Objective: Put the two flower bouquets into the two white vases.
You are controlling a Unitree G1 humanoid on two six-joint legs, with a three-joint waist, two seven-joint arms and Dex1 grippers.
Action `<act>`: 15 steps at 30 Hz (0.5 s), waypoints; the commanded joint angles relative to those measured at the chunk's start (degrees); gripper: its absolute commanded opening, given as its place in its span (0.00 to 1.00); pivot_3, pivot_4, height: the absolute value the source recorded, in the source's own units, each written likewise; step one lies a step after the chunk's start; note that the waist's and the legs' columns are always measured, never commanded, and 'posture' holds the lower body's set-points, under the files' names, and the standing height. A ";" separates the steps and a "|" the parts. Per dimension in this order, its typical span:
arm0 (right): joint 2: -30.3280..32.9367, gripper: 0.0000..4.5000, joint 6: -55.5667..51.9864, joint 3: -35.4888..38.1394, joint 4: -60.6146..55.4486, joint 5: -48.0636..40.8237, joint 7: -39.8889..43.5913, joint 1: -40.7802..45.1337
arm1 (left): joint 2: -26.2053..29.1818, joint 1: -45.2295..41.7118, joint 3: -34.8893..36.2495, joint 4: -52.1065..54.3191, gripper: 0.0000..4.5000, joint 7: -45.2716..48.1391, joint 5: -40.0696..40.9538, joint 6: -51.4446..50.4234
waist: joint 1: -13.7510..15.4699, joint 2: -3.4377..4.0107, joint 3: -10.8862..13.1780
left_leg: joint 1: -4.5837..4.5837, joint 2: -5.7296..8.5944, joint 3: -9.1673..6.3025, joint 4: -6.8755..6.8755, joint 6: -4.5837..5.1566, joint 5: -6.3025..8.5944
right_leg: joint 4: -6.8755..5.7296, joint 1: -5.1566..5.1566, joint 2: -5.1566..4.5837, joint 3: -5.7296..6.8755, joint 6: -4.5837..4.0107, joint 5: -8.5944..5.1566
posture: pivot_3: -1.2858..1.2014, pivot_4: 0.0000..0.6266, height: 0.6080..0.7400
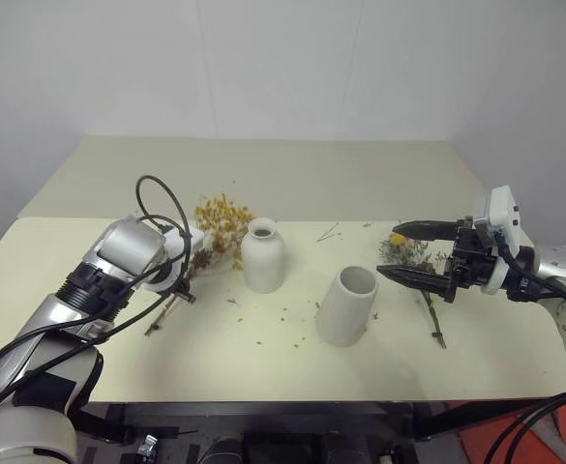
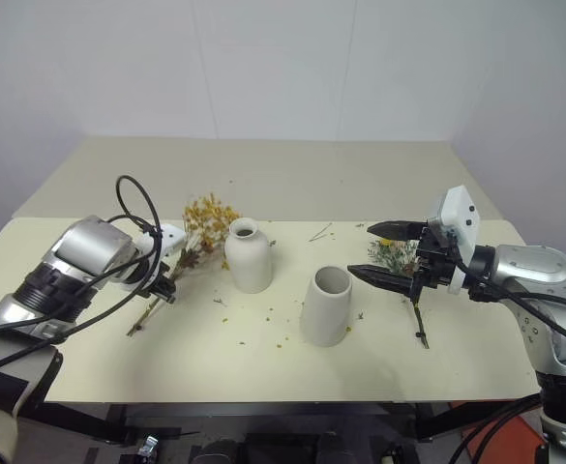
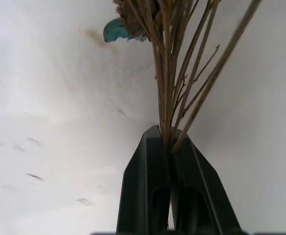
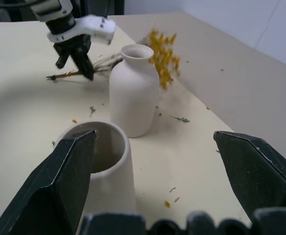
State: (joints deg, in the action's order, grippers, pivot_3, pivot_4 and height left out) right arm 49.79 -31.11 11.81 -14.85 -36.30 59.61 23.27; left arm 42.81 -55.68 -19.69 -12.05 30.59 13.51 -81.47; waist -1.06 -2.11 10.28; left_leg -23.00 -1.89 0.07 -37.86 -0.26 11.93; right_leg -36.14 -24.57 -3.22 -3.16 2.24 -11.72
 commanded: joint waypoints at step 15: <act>-4.53 1.00 2.78 -5.02 4.52 2.19 0.66 10.72 | -8.95 -8.82 29.91 1.32 0.00 -1.81 6.75 34.72 | 0.40 -0.11 0.06 | -0.15 0.04 -0.02 -0.02 0.00 0.00 | 0.09 -0.01 -0.08 0.11 -0.16 0.15 | 0.52 0.24 1.00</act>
State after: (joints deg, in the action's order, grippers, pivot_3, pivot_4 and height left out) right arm 45.29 -30.18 6.18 -10.10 -34.42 59.95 32.46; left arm 34.81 -61.23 7.78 -11.32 28.74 18.34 -49.65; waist -0.66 -2.22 10.34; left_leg -23.17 -1.84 0.05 -37.88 -0.26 11.92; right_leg -36.04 -24.58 -3.31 -3.05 1.97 -11.49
